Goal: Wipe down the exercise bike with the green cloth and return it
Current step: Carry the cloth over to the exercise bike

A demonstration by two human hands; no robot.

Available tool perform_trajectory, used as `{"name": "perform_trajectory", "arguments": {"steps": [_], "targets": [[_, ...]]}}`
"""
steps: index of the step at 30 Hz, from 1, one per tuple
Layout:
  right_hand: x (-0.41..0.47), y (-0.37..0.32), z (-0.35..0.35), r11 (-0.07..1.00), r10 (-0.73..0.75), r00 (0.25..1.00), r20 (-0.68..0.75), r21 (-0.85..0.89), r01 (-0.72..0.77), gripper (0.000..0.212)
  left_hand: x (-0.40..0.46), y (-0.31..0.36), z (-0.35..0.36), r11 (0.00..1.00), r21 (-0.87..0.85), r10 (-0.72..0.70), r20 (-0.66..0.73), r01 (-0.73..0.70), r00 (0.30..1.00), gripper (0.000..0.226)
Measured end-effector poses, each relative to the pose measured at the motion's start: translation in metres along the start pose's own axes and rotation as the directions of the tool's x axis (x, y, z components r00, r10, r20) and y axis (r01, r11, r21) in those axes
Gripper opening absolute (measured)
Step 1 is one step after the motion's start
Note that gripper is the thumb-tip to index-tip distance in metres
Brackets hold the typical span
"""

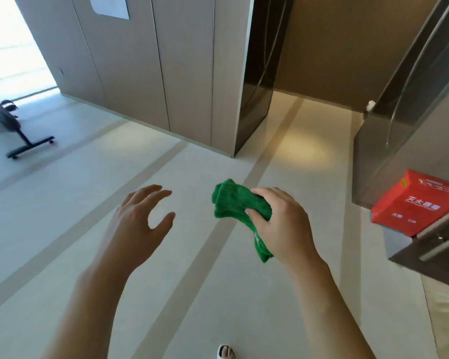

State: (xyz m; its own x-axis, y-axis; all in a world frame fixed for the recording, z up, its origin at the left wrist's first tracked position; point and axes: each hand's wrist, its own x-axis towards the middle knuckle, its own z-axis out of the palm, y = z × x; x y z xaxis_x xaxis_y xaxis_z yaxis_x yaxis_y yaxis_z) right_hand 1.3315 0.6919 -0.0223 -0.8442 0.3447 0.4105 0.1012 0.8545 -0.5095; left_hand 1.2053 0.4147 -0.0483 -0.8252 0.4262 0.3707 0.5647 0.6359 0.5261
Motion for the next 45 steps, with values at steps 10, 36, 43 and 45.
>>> {"name": "perform_trajectory", "arguments": {"steps": [10, 36, 43, 45], "targets": [[0.113, 0.025, 0.061, 0.975, -0.137, 0.984, 0.115, 0.193, 0.113, 0.034, 0.041, -0.009, -0.006, 0.96, 0.16, -0.217, -0.095, 0.23, 0.972, 0.046], [0.289, -0.18, 0.297, 0.914, -0.358, 0.902, 0.243, 0.288, 0.286, 0.033, 0.15, -0.271, -0.132, 0.902, 0.128, -0.368, -0.268, 0.412, 0.89, 0.039], [0.326, -0.27, 0.368, 0.887, -0.42, 0.869, 0.262, 0.318, 0.334, 0.032, 0.158, -0.355, -0.187, 0.879, 0.091, -0.424, -0.303, 0.468, 0.854, 0.041], [0.334, -0.288, 0.385, 0.88, -0.44, 0.855, 0.276, 0.321, 0.349, 0.032, 0.158, -0.374, -0.197, 0.867, 0.071, -0.449, -0.314, 0.492, 0.837, 0.04]]}}
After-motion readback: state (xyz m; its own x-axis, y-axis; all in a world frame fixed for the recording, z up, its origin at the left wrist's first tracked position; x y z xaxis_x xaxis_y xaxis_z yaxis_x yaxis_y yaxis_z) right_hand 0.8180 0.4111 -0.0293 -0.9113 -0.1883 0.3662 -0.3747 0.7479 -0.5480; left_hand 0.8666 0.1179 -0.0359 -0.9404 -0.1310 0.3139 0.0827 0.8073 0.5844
